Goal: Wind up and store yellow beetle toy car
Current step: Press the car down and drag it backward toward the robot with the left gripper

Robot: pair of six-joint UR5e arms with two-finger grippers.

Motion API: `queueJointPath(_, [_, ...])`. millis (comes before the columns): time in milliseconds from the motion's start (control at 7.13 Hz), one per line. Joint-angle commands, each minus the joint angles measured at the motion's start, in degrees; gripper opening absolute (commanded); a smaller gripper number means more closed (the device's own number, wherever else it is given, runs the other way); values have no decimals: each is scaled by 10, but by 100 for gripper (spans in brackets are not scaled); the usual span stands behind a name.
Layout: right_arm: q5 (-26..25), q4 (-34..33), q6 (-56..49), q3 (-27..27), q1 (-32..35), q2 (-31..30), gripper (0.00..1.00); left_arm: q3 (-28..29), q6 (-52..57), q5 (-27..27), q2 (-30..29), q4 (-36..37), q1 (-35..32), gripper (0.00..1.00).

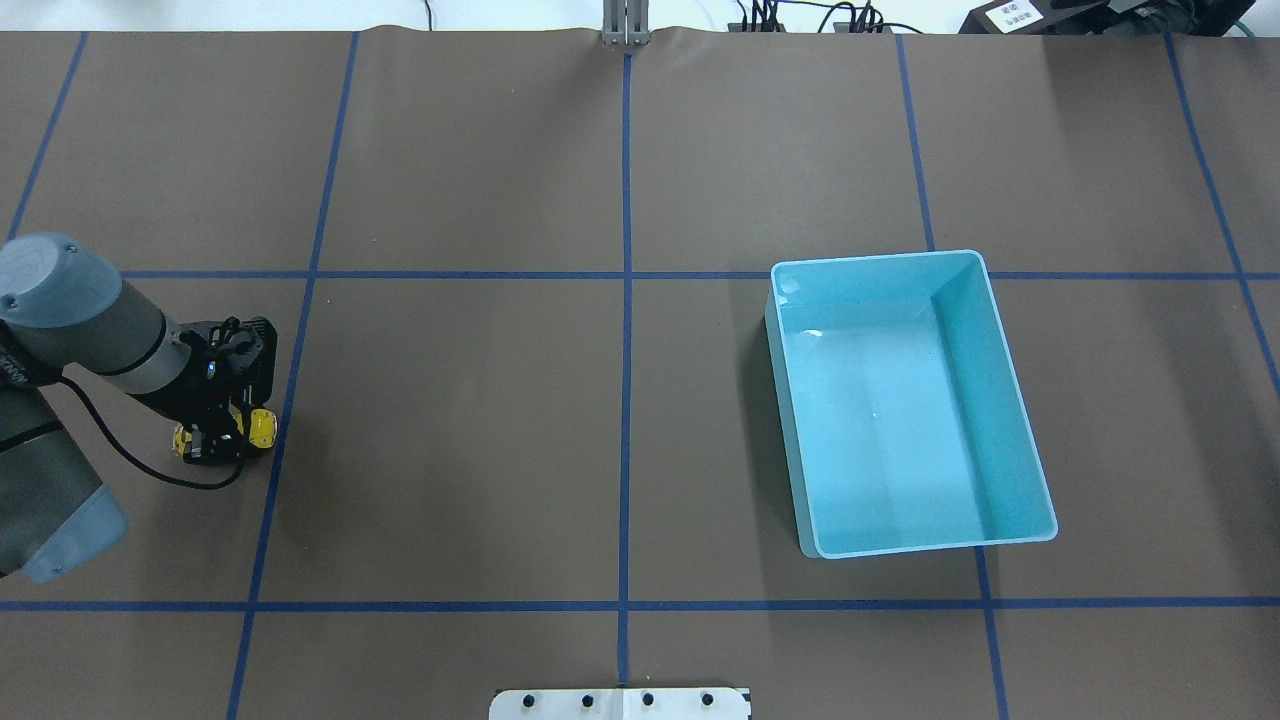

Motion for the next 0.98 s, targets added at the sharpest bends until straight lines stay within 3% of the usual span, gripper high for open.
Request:
queueJointPath(0, [1,-1,0,0,0,0,100,-25,0,-3,12,-3,-2,0])
queueJointPath(561, [1,-1,1,-1,-1,0,100,-55,4,-2,22,-11,-2,0])
queueJointPath(841, [2,-1,1,-2,0,-2,100,-41,4,-2,19,-68,1,0])
